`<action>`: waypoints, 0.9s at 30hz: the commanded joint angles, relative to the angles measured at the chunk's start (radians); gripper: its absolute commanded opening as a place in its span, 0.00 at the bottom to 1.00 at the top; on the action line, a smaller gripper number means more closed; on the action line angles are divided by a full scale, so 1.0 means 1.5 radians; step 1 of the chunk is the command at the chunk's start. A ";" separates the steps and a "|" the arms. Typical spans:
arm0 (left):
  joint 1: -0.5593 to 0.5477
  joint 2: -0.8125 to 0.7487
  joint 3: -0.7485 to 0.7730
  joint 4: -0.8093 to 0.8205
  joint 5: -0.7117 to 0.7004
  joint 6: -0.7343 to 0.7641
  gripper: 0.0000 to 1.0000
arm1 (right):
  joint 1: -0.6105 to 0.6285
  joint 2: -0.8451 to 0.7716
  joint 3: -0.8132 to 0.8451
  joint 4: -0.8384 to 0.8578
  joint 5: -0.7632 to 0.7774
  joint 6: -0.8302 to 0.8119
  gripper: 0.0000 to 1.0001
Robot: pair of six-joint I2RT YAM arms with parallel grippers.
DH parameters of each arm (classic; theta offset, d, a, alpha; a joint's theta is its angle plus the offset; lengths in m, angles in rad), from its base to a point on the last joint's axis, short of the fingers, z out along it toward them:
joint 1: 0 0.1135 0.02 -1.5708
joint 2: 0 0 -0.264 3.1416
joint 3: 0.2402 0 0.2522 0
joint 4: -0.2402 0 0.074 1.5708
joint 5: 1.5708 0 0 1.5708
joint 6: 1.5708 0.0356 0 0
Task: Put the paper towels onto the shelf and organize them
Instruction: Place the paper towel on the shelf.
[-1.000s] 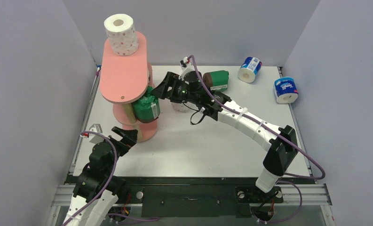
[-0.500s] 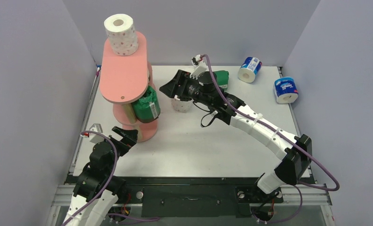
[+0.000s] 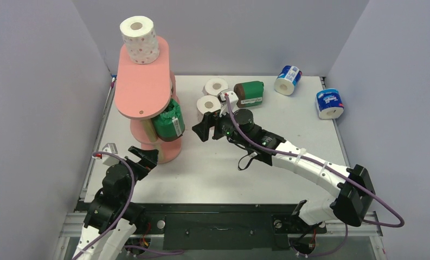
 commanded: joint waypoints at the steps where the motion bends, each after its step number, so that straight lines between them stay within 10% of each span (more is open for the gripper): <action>1: -0.003 -0.011 0.018 0.003 -0.004 -0.003 0.96 | -0.001 -0.019 -0.006 0.104 -0.022 -0.093 0.79; 27: -0.003 -0.012 -0.001 0.002 -0.003 -0.011 0.96 | 0.035 0.167 0.150 0.103 -0.076 -0.146 0.87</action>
